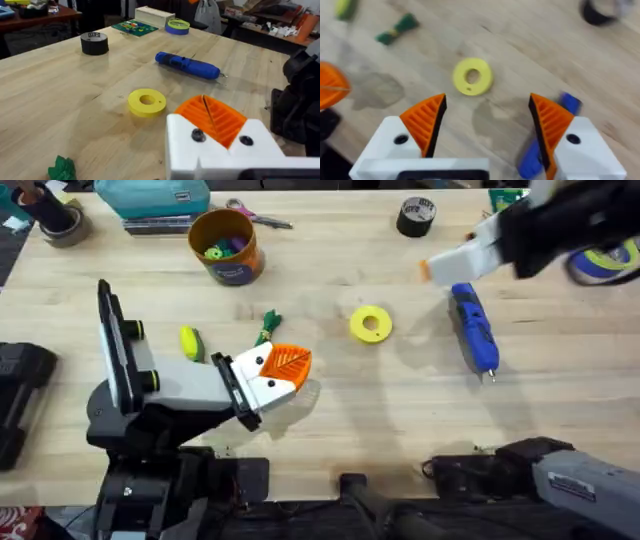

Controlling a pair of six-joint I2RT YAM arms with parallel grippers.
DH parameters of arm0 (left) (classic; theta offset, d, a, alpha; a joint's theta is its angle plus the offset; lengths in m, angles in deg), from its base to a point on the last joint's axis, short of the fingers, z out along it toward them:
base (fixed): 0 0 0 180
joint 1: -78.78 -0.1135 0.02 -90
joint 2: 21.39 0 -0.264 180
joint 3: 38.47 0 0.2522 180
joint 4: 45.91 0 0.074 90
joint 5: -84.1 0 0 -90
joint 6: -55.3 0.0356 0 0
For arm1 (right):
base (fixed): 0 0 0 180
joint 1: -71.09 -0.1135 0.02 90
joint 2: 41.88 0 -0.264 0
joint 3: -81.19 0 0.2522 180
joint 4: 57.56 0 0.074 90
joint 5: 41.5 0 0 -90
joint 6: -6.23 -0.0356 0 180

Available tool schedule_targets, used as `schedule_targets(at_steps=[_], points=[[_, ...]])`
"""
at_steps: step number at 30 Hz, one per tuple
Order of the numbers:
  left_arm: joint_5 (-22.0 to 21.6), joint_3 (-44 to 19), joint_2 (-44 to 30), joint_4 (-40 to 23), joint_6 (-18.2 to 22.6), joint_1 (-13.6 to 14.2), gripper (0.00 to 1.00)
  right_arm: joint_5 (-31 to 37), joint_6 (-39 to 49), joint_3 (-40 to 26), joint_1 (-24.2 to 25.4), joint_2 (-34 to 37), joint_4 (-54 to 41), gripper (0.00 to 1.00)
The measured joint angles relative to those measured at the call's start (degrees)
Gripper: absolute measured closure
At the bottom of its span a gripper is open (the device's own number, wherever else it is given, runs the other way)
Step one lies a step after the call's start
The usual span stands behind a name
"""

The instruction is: Pick up the gripper from the table and insert it into the empty holder that is missing its gripper. Then pick up a screw, insert it into the mounting hole, and use the screwdriver to tighten it. Finally, clean up the table by picking up the vegetable and placing it into the bucket.

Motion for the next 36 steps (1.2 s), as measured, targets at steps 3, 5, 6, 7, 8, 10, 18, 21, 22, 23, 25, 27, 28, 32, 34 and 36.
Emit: schedule_targets(at_steps=[3,5,6,7,8,10,18,21,22,23,25,27,28,32,34,36], points=[[0.0,0.0,0.0,0.0,0.0,0.0,0.996,8.7,-2.7,-4.9,0.0,0.0,-4.9,0.006],[0.0,0.0,0.0,0.0,0.0,0.0,0.996,14.1,-4.6,-7.2,0.0,0.0,-6.8,0.006],[0.0,0.0,0.0,0.0,0.0,0.0,0.996,16.4,-5.4,-7.9,0.0,0.0,-7.5,0.006],[0.0,0.0,0.0,0.0,0.0,0.0,0.996,18.9,-6.2,-8.5,0.0,0.0,-8.2,0.006],[0.0,0.0,0.0,0.0,0.0,0.0,0.996,20.9,-6.7,-8.8,0.0,0.0,-8.7,0.006],[0.0,0.0,0.0,0.0,0.0,0.0,0.996,23.9,-7.6,-8.9,0.3,0.0,-10.2,0.006],[0.0,0.0,0.0,0.0,0.0,0.0,0.996,24.2,-8.0,-7.8,6.0,0.0,-11.4,0.006],[0.0,0.0,0.0,0.0,0.0,0.0,0.996,21.7,-7.1,-4.3,9.6,0.0,-8.9,0.006],[0.0,0.0,0.0,0.0,0.0,0.0,0.996,21.0,-6.7,-2.8,10.6,0.0,-7.8,0.006],[0.0,0.0,0.0,0.0,0.0,0.0,0.996,20.5,-6.2,-1.4,11.4,0.1,-6.8,0.006],[0.0,0.0,0.0,0.0,0.0,0.0,0.996,19.7,-5.0,1.7,12.9,0.3,-4.3,0.006],[0.0,0.0,0.0,0.0,0.0,0.0,0.996,19.2,-4.0,4.1,13.6,1.3,-2.1,0.006],[0.0,0.0,0.0,0.0,0.0,0.0,0.996,19.1,-3.6,5.1,13.7,2.1,-1.2,0.006],[0.0,0.0,0.0,0.0,0.0,0.0,0.996,18.0,-2.4,6.7,13.8,7.1,0.6,0.006],[0.0,0.0,0.0,0.0,0.0,0.0,0.996,16.5,-1.4,6.7,13.8,9.9,1.4,0.006],[0.0,0.0,0.0,0.0,0.0,0.0,0.996,15.3,-0.5,6.8,13.8,12.4,1.7,0.006]])
